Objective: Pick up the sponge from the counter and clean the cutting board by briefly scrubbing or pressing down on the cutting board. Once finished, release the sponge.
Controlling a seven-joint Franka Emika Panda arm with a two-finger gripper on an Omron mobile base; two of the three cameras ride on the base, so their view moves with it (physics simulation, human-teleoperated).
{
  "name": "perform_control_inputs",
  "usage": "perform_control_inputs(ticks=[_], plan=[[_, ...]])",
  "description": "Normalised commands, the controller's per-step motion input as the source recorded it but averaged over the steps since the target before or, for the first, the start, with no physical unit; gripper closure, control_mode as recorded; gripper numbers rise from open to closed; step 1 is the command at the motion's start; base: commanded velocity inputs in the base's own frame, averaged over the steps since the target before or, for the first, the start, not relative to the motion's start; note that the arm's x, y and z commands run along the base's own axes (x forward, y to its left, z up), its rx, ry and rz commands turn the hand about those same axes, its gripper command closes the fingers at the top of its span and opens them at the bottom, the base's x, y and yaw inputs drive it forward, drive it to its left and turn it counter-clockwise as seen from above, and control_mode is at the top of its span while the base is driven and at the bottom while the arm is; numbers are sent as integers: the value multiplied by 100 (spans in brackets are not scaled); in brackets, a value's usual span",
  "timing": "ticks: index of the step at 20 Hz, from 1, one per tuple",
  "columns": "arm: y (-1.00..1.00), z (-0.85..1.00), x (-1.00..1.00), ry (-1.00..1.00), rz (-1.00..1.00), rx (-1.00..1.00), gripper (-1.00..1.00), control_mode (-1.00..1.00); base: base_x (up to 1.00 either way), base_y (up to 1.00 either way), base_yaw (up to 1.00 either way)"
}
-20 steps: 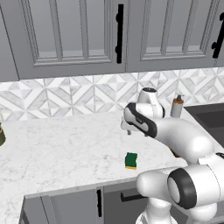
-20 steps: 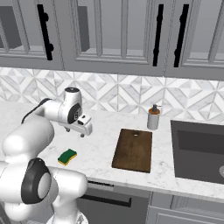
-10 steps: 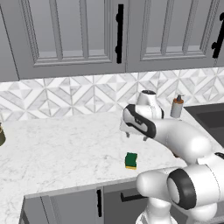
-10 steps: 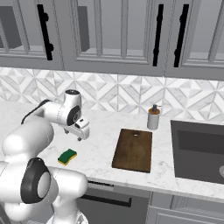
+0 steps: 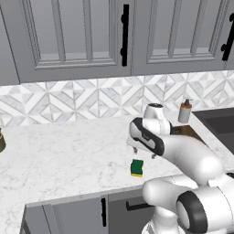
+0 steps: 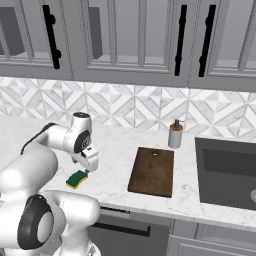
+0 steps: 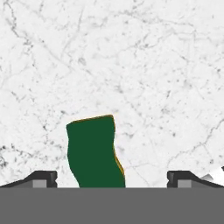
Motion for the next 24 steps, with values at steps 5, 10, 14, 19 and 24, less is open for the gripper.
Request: perform_control_inputs(ticks=[5, 10, 14, 19, 24], plan=[[3, -32, -1, 6, -5, -1, -100, -100, 0, 0, 0], [11, -3, 0, 1, -1, 0, -100, -100, 0, 0, 0], [17, -8, 0, 2, 0, 0, -100, -100, 0, 0, 0], [26, -22, 0, 4, 0, -3, -100, -100, 0, 0, 0], [21, -31, 0, 2, 0, -4, -100, -100, 0, 0, 0]])
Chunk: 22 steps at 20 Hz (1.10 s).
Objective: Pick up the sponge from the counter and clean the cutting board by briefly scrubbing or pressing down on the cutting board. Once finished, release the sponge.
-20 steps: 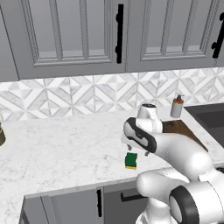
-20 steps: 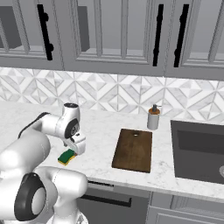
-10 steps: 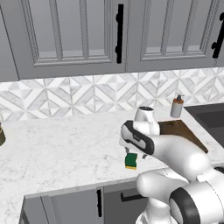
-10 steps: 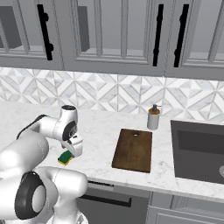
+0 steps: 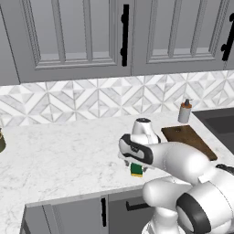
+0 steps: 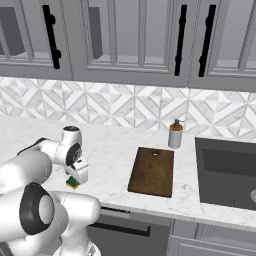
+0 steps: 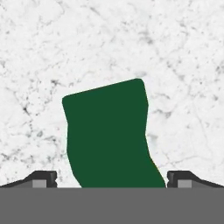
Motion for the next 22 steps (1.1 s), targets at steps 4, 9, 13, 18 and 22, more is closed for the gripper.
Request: perform_control_inputs(ticks=[4, 9, 13, 18, 22], plan=[[2, -26, 0, 0, 0, -1, -100, -100, 0, 0, 0], [0, -6, 0, -1, 0, 0, -100, -100, 0, 0, 0], [-3, 0, 0, -2, 0, 0, -100, -100, 0, 0, 0], [-22, 0, 0, -4, 2, 0, -100, -100, 0, 0, 0], [-11, 0, 3, -1, 2, 0, -100, -100, 0, 0, 0]])
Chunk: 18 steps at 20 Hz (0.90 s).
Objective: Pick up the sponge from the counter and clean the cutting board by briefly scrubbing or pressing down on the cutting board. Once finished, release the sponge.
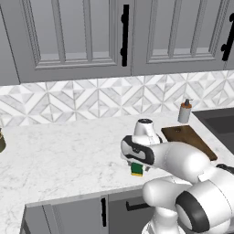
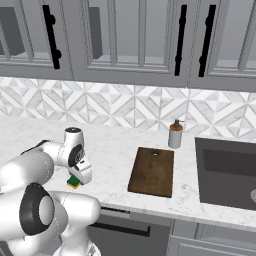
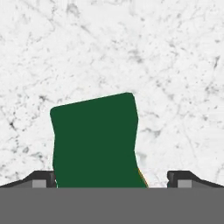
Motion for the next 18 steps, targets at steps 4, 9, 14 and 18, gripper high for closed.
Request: perform_control_inputs(ticks=[4, 9, 14, 18], plan=[[6, -8, 21, 0, 0, 0, -100, -100, 0, 0, 0], [12, -26, 5, 0, 0, 0, -100, -100, 0, 0, 0], [8, -35, 0, 0, 0, 0, -100, -100, 0, 0, 0], [0, -44, 0, 0, 0, 0, 100, -100, 0, 0, 0]])
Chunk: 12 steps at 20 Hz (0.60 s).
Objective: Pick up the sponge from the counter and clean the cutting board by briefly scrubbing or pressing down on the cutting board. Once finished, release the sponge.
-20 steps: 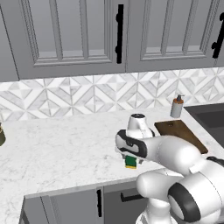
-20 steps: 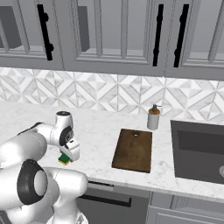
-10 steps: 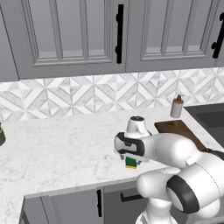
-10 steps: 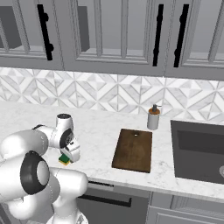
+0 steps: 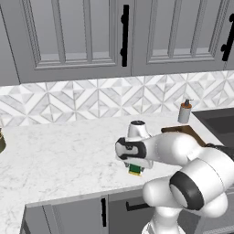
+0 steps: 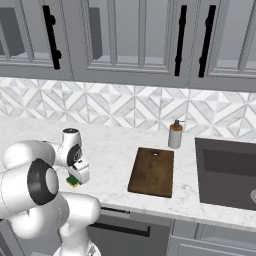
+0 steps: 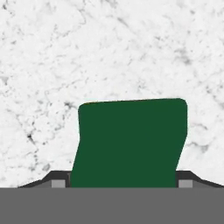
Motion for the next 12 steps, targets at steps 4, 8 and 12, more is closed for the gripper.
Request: perform_control_inputs(ticks=[4, 8, 12], plan=[[-1, -27, -1, 0, 1, 0, 100, -100, 0, 0, 0], [-4, -4, -12, -1, 0, 2, 100, -100, 0, 0, 0], [-56, 46, -10, -8, -3, 2, 100, -100, 0, 0, 0]])
